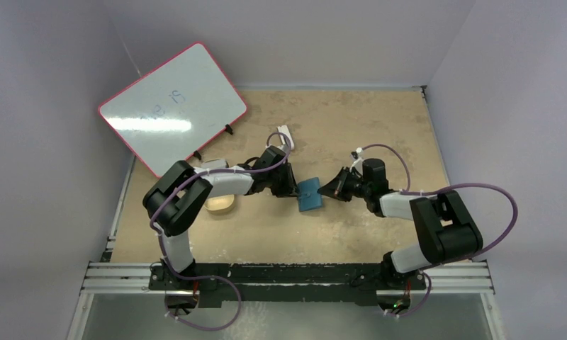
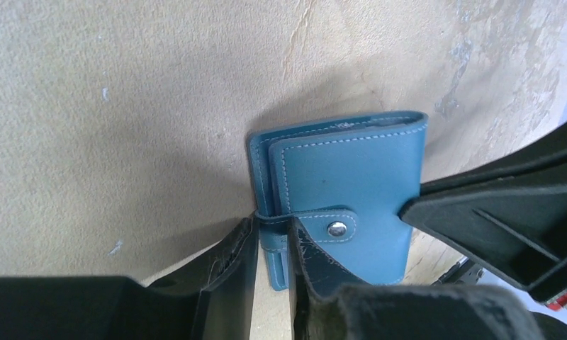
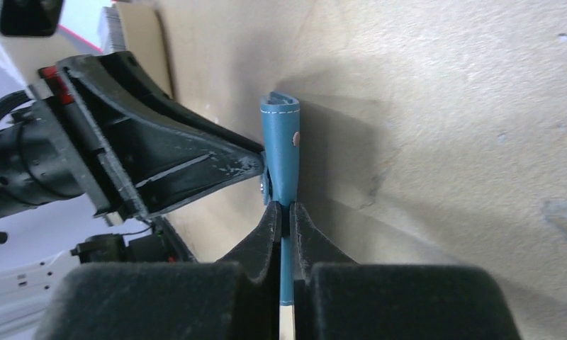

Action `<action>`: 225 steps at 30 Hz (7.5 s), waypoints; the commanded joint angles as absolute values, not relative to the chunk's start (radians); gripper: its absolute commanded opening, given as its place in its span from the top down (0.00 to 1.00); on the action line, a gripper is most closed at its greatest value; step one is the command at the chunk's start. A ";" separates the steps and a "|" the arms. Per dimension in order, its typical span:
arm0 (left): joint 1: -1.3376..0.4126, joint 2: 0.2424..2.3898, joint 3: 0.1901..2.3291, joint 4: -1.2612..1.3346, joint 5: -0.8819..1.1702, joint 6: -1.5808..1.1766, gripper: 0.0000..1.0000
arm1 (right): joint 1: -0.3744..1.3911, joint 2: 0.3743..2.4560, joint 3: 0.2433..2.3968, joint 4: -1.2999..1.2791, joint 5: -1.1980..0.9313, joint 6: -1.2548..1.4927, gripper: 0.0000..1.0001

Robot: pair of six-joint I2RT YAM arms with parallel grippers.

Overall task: Put the credit cards into the card holder
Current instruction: Open the card holder at the center of the board.

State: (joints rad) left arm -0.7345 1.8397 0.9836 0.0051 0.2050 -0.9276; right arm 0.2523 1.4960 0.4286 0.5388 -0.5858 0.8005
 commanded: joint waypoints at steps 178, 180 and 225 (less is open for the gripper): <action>-0.877 1.449 0.984 -0.348 -0.227 -0.782 1.00 | 0.523 1.263 0.733 -0.316 0.201 0.711 0.45; -0.876 1.455 0.978 -0.343 -0.226 -0.782 1.00 | 0.523 1.280 0.743 -0.326 0.207 0.709 0.45; -0.876 1.398 0.970 -0.297 -0.156 -0.822 1.00 | 0.688 1.442 0.851 -0.073 -0.025 0.738 0.50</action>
State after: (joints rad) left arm -0.8818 1.4334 0.9668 -0.3340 -0.1516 -0.8120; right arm 0.6807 1.4357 0.7864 -0.0780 -0.0654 0.7547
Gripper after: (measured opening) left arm 0.019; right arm 0.483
